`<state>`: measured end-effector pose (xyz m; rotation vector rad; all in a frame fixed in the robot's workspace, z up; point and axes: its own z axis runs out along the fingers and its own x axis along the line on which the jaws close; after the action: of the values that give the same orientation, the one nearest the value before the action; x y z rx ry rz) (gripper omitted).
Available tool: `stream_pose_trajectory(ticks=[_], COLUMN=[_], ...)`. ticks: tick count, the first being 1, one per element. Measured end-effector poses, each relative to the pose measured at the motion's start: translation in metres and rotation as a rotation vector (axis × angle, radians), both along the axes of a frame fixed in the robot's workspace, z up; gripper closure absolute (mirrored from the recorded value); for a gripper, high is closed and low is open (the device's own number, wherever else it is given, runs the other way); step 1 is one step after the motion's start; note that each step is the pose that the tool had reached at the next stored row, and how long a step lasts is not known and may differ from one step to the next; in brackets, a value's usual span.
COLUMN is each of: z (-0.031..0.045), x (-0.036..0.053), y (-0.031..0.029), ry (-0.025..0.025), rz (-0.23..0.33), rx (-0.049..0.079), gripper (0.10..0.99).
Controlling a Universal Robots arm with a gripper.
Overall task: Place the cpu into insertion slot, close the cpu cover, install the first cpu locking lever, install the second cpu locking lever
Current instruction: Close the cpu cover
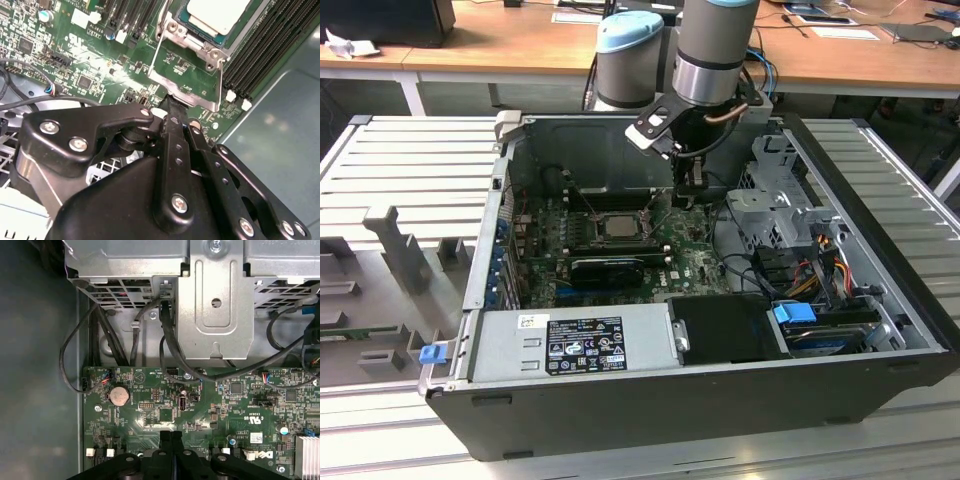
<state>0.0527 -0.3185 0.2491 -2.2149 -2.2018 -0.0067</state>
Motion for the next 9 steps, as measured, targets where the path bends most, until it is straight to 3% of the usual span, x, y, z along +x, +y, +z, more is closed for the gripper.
stream_pose_trajectory(ticks=[9], z=[0.0], x=[-0.0072], y=[0.0], ry=[-0.0015], rz=[0.0], rx=[0.0], gripper=[0.98])
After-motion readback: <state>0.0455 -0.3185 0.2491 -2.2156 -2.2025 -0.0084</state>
